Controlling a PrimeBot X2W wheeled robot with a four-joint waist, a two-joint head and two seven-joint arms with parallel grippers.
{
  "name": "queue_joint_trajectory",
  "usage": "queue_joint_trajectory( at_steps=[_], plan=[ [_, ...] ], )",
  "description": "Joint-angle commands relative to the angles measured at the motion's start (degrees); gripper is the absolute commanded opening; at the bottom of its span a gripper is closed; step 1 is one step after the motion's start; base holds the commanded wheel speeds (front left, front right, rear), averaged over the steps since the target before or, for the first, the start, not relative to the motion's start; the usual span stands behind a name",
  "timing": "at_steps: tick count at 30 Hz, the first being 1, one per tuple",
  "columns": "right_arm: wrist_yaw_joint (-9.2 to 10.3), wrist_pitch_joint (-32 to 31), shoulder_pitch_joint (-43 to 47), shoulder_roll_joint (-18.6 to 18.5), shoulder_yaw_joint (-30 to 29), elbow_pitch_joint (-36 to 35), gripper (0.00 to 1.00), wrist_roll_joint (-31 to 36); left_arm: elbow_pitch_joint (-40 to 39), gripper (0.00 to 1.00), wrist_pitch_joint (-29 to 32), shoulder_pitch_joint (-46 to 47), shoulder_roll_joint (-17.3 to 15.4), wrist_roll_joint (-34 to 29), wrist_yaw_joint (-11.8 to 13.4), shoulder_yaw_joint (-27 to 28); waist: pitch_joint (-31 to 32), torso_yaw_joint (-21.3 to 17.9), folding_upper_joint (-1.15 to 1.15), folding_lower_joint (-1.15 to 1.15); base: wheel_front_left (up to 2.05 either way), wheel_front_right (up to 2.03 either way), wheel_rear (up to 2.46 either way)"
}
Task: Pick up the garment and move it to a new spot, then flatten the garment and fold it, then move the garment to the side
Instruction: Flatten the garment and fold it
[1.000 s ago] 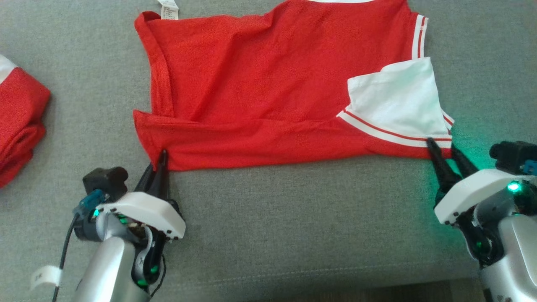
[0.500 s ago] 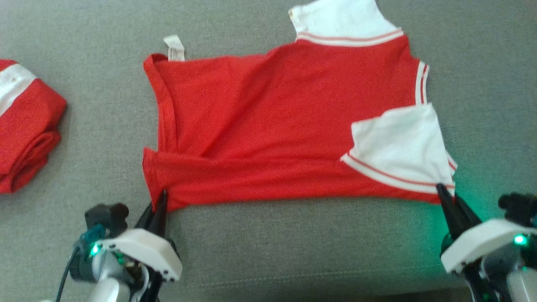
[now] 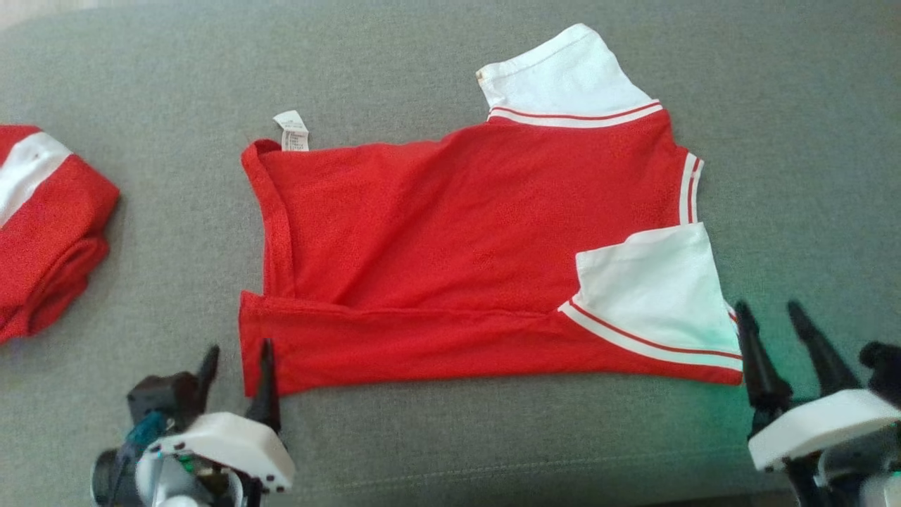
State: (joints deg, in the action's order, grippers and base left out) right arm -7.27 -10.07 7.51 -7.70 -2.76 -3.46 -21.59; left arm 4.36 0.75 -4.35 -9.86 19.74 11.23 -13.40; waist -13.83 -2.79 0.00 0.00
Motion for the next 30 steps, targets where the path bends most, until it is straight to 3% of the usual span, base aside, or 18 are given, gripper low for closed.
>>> queue_joint_trajectory(
  at_steps=[1, 10, 23, 30],
  plan=[
    [-0.22, 2.8, -2.3, -1.2, 0.9, -4.1, 1.0, 2.0, -3.9, 1.0, -3.8, 1.4, 0.0, -1.8, 1.2, 2.5, 0.6, -0.1, 0.0, 0.0, 0.0, 0.0, 0.0],
    [-0.22, 6.9, -6.0, -1.9, 2.0, -10.7, 1.0, 5.4, -9.7, 1.0, -10.4, 4.0, -0.6, -6.6, 3.3, 2.0, 2.1, 0.0, 0.0, 0.0, 0.0, 0.0, 0.0],
    [-0.22, 6.6, -8.4, -1.8, 3.4, -13.1, 1.0, 5.0, -13.2, 1.0, -10.0, 6.3, -1.4, -8.2, 4.6, 1.8, 1.4, -0.2, 0.0, 0.0, 0.0, 0.0, 0.0],
    [-0.22, 6.6, -9.4, -1.4, 3.1, -13.4, 1.0, 4.3, -9.5, 1.0, -9.3, 13.6, -1.7, -7.9, 2.1, 0.6, -2.0, -0.4, 0.0, 0.0, 0.0, 0.0, 0.0]
  ],
)
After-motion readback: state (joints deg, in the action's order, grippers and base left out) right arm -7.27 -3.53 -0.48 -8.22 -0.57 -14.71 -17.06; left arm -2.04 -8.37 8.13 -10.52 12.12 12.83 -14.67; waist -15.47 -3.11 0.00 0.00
